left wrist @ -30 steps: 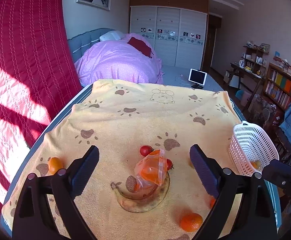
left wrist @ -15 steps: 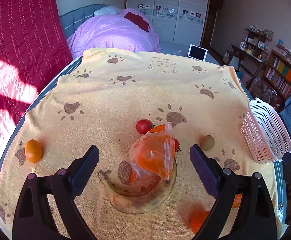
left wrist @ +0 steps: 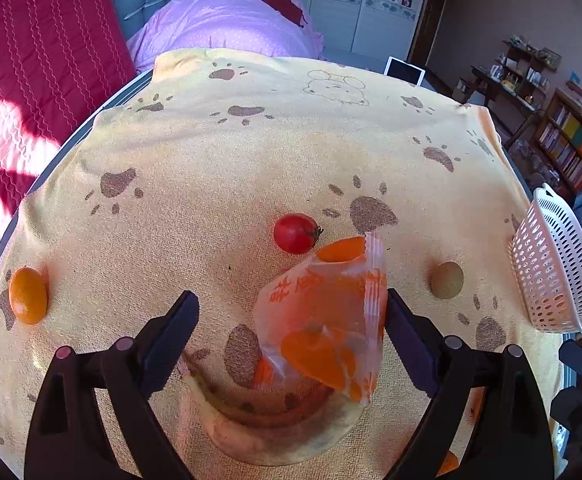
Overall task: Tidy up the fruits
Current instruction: 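Grasp the orange plastic bag of fruit with the left tool, then grasp the orange on the towel with the right tool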
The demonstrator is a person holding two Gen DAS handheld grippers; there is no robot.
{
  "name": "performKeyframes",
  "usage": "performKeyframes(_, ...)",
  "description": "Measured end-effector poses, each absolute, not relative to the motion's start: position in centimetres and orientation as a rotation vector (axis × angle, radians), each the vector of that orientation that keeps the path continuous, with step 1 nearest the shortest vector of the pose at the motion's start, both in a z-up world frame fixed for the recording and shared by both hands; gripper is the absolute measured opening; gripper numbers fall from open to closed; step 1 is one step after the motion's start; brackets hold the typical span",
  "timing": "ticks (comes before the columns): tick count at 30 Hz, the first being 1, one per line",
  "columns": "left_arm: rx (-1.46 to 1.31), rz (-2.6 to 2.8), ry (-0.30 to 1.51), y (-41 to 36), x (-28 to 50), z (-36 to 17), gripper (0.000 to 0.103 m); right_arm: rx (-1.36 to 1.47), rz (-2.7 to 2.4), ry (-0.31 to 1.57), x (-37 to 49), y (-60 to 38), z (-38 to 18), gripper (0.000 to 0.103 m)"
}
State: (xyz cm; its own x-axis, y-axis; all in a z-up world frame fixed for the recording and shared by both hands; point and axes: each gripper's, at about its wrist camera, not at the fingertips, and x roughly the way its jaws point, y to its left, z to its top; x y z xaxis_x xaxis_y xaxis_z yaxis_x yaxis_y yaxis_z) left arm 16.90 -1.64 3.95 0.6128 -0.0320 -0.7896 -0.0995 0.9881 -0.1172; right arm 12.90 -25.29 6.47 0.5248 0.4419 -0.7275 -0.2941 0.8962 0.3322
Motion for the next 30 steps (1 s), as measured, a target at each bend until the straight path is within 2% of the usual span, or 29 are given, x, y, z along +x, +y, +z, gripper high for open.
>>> performKeyframes(4, -0.2, -0.002, 0.937, -1.5, 17.2, 3.3, 0.08, 0.172, 0.445, 0.941, 13.3, -25.4, 5.9, 0.085)
performKeyframes(8, -0.209, -0.052, 0.942, -1.9, 17.1, 3.2, 0.063, 0.153, 0.465, 0.976, 13.6, -25.2, 5.2, 0.085)
performKeyframes(17, -0.226, -0.045, 0.92, -1.7, 16.4, 4.1, 0.057, 0.105, 0.481, 1.003, 13.8, -24.9, 4.1, 0.085)
performKeyframes(30, -0.221, -0.041, 0.823, -1.8, 13.9, 8.2, 0.057, -0.012, 0.497, 1.032, 13.5, -24.2, 2.9, 0.085)
